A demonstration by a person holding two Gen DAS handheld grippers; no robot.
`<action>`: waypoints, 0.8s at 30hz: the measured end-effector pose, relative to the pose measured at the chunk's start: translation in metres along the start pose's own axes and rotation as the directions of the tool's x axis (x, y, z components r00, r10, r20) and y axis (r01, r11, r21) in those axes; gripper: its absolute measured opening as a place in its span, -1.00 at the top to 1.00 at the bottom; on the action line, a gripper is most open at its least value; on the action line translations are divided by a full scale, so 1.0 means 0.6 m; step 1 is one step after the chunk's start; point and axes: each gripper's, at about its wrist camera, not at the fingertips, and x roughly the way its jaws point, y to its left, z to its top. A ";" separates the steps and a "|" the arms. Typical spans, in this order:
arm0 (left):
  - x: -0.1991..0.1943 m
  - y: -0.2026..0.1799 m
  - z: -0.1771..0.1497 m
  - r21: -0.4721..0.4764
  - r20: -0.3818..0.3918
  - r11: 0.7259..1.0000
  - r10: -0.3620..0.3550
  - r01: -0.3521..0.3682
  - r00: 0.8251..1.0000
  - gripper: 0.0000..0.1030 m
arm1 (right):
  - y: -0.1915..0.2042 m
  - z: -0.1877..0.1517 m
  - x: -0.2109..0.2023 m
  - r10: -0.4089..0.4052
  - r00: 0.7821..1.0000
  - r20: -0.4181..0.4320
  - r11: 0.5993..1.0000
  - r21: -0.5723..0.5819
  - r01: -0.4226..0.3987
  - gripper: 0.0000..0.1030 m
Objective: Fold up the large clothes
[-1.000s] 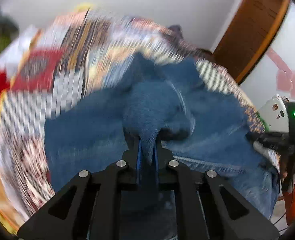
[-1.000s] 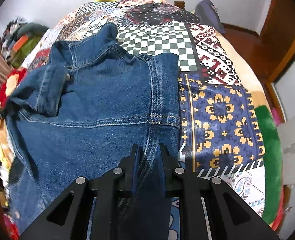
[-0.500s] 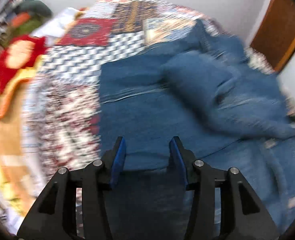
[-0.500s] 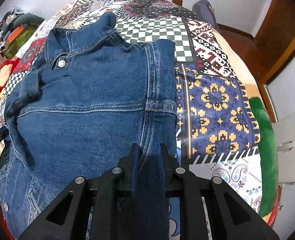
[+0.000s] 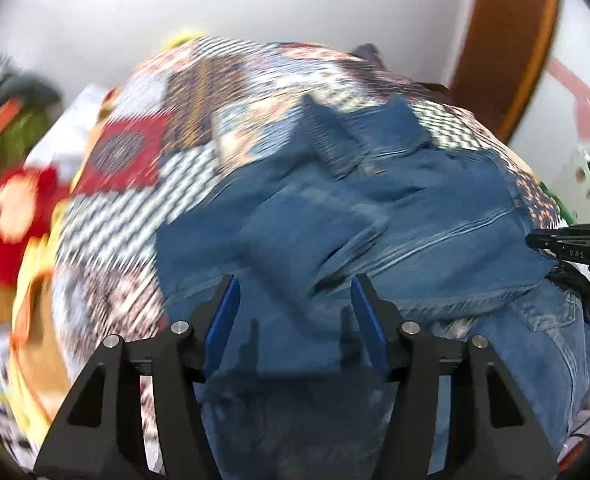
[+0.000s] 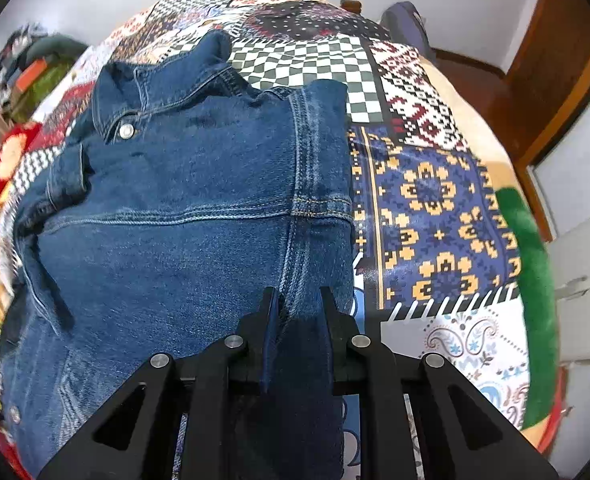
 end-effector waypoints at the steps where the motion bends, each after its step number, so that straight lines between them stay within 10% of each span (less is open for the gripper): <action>1: 0.016 -0.017 0.009 0.039 -0.010 0.999 -0.003 0.004 1.000 -0.11 | -0.005 -0.001 0.001 0.018 1.000 -0.001 1.000 0.016 -0.018 0.72; 13: 0.168 -0.070 0.049 0.209 -0.175 0.977 0.077 -0.039 0.982 -0.07 | -0.039 -0.006 0.008 0.157 0.988 -0.001 0.982 0.107 -0.156 0.72; 20: 0.163 -0.070 0.070 0.186 -0.138 0.981 0.077 -0.050 0.987 0.59 | -0.045 -0.010 0.007 0.176 0.984 0.004 0.977 0.121 -0.175 0.72; 24: 0.104 -0.032 0.094 0.066 -0.055 0.998 0.025 -0.021 0.998 0.64 | -0.042 -0.007 0.006 0.164 0.986 -0.008 0.980 0.118 -0.162 0.72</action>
